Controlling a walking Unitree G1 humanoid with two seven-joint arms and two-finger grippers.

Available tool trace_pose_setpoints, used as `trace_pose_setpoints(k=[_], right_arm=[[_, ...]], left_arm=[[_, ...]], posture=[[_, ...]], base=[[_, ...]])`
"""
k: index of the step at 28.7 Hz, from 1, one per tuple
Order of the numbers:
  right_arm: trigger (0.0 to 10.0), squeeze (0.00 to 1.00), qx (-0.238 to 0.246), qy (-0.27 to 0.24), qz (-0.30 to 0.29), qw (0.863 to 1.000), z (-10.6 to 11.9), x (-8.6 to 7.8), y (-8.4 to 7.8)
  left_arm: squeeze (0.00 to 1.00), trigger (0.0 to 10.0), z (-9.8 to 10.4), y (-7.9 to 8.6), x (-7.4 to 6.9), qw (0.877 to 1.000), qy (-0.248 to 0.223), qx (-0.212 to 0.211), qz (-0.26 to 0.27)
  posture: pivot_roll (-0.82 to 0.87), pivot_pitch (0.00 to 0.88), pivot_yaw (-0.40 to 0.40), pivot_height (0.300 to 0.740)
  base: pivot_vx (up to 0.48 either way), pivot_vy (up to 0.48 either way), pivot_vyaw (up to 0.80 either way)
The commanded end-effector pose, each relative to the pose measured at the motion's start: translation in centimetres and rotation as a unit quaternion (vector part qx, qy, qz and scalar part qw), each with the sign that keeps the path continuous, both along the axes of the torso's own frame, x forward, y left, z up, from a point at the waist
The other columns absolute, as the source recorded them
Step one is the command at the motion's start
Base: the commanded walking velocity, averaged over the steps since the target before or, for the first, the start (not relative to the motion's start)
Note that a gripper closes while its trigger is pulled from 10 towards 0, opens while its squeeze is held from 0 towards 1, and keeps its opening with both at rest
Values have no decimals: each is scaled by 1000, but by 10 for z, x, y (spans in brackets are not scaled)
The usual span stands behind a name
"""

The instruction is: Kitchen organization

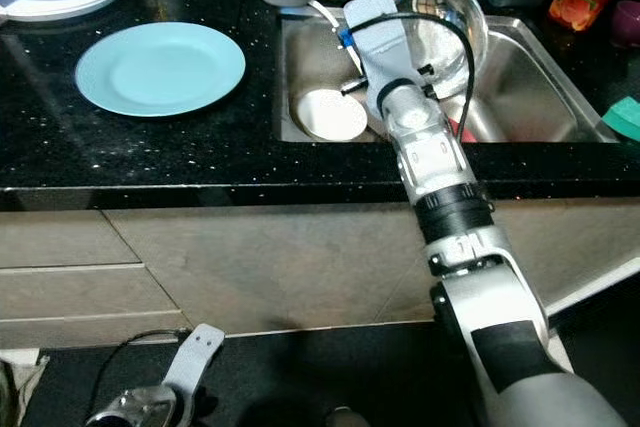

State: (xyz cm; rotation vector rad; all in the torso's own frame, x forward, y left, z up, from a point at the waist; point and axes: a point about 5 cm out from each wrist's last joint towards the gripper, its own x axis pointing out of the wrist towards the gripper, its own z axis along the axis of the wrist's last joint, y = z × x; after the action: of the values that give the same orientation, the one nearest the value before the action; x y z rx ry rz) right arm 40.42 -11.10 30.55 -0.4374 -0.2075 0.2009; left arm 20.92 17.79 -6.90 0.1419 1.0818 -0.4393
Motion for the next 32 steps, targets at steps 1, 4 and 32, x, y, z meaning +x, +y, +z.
trace_pose_setpoints(k=[1, 4, 32], right_arm=[[10000, 0, -10, 5, -11, 1000, -2, 2, -8], [10000, 0, -15, 0, -6, 1000, -2, 3, -6], [10000, 1000, -114, 48, 107, 987, -35, 10, 53]], left_arm=[[0, 10000, -5, -3, -9, 1000, 18, -3, -8], [0, 10000, -5, -3, -9, 1000, 19, -4, -10], [0, 10000, -6, -3, -10, 1000, 16, 0, -12]], posture=[[22, 210, -68, 740], [27, 215, -68, 740], [73, 204, -87, 740]], base=[[0, 0, -800], [0, 0, -533], [0, 0, 0]])
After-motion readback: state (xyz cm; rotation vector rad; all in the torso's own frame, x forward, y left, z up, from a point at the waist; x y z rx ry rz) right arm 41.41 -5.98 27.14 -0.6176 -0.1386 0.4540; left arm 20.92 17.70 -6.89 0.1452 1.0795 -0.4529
